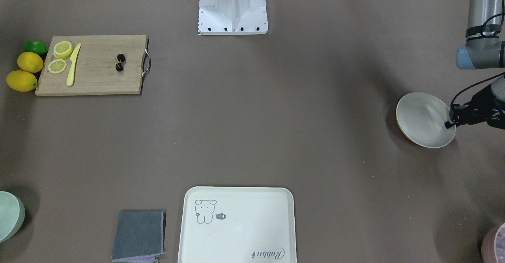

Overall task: Place red cherry on plate
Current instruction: 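Grasp the rim of the white plate with the left gripper and lift it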

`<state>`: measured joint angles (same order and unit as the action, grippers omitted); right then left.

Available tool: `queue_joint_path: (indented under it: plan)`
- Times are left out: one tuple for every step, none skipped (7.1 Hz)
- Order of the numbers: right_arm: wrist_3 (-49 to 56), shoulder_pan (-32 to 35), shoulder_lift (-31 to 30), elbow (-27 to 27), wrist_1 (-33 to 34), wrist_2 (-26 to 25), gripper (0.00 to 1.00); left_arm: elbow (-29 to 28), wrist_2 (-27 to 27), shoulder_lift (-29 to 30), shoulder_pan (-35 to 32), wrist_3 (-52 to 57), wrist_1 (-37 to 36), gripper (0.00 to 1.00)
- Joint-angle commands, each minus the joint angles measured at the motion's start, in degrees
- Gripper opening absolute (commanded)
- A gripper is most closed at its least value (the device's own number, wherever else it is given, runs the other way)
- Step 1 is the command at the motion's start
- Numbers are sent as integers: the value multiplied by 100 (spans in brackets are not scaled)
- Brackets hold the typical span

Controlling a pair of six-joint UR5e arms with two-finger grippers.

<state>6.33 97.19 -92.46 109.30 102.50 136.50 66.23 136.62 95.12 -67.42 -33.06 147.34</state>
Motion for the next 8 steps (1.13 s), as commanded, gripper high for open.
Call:
queue_joint_path:
  plan:
    - [0,10,0,30,7,0,100,292,853,76,-339,-34,-517,0]
    - [0,28,0,39,7,0,100,633,1145,94,-577,-34,-1035,0]
    - [0,28,9,39,7,0,100,880,1626,251,-883,-34,-1545,0]
    - [0,37,17,39,7,0,100,1239,2023,357,-1043,-77,-2133,0]
    - [0,54,17,39,7,0,100,2000,1983,489,-1036,-478,-2887,0]
    - [0,72,35,47,7,0,100,2503,1965,795,-984,-1161,-3295,0]
    - [0,72,44,30,24,-9,100,2648,1774,998,-835,-1655,-3308,0]
    - [0,72,35,4,24,0,100,2980,1285,1087,-260,-2234,-3308,0]
